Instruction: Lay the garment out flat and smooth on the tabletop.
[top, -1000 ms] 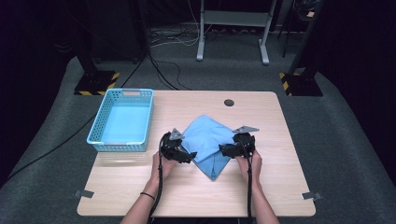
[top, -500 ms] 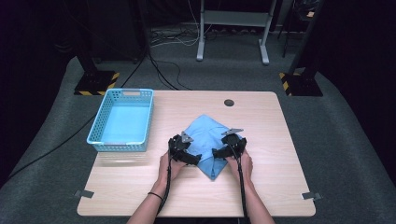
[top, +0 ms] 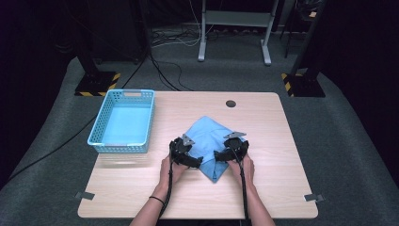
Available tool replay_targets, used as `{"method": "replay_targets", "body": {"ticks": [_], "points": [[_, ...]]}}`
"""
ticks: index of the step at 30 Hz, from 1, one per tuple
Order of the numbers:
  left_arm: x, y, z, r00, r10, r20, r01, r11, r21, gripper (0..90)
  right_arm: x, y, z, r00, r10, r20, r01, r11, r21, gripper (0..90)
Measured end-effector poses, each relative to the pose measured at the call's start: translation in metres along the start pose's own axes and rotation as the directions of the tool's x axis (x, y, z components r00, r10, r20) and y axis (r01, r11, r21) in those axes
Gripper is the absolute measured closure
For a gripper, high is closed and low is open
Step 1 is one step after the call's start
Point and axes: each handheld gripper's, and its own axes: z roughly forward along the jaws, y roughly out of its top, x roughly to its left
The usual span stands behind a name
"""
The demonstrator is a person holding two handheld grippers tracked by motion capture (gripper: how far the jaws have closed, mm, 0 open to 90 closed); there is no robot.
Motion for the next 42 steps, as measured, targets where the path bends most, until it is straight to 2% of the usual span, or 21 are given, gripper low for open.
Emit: {"method": "replay_targets", "body": {"ticks": [20, 42], "points": [[-0.013, -0.011, -0.011, 1.0, -0.001, -0.002, 0.001, 1.0, -0.001, 0.4, 0.008, -0.015, -0.013, 0.9996, -0.021, -0.019, 0.021, 1.0, -0.004, 0.4], [-0.034, -0.026, -0.026, 0.9998, -0.015, -0.016, 0.015, 0.9999, -0.001, 0.4, 0.018, -0.031, -0.028, 0.9983, -0.045, -0.037, 0.045, 0.999, -0.011, 0.4]]}}
